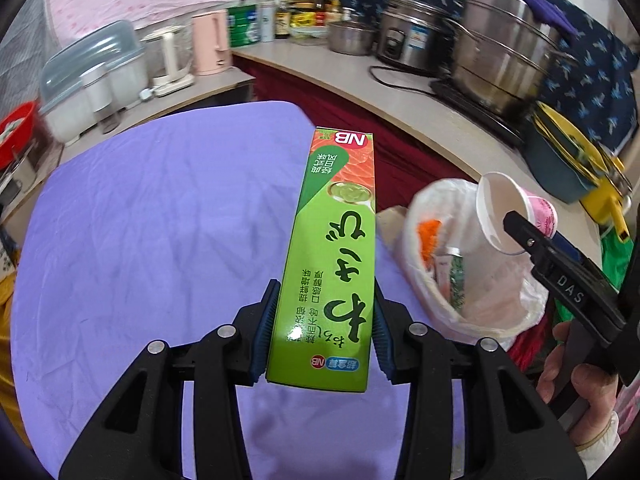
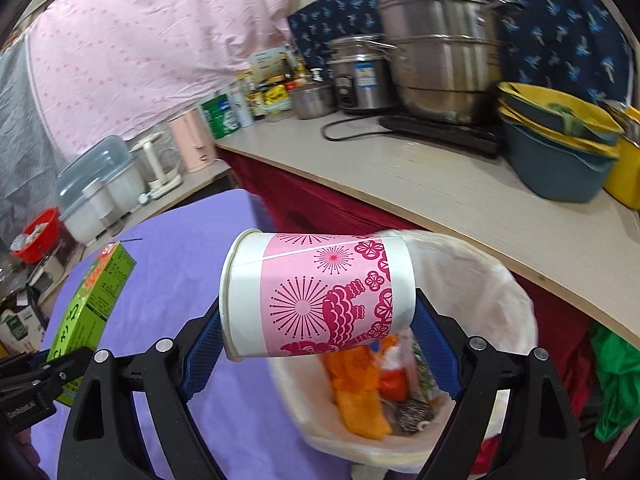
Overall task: Collect trash
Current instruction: 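Carry the green box and pink cup in both grippers over the bin, then open both grippers to drop the green box and pink cup into the bin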
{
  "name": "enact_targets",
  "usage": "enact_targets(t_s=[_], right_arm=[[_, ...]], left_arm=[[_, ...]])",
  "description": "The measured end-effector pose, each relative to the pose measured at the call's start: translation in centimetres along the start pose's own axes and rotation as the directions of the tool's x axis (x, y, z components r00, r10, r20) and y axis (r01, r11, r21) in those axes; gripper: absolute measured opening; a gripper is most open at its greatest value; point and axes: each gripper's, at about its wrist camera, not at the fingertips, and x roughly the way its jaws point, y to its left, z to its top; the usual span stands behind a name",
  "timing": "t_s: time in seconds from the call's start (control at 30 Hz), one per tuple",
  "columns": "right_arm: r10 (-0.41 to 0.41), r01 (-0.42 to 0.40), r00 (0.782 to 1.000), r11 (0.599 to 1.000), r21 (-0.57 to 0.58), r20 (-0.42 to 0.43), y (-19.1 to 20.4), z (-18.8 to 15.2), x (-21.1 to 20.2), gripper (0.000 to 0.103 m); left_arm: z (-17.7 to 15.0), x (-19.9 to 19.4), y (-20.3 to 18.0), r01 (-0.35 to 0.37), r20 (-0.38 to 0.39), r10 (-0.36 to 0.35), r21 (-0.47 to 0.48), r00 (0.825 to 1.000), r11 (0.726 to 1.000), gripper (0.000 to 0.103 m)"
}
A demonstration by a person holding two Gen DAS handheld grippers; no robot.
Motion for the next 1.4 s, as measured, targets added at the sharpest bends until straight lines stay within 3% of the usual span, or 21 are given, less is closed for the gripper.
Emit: enact_targets(t_s=[0.2, 0.53, 1.4], right_arm=[[-0.047, 0.048, 0.999, 0.998, 0.050, -0.021, -4.2, -1.3, 0.3, 0.082], [-0.057, 0.060, 0.998, 0.992, 0.112, -0.033, -7.4, -2.4, 0.6, 0.082], [-0.049, 0.055, 0.997, 0.991, 0.125, -0.052, -8.0, -2.4, 1.6, 0.084]], left_arm=[[-0.4, 1.1, -4.8, 0.043, -0.027, -0.041, 0.077, 0.999, 0.996, 0.040], [-1.0, 2.7, -10.3, 0.066, -0.058, -0.056, 0.175, 0.997, 0.982, 0.040], [-0.8, 6.1, -13.0, 0.044, -0.097, -0.025, 0.197, 0.995, 0.979, 0.044]])
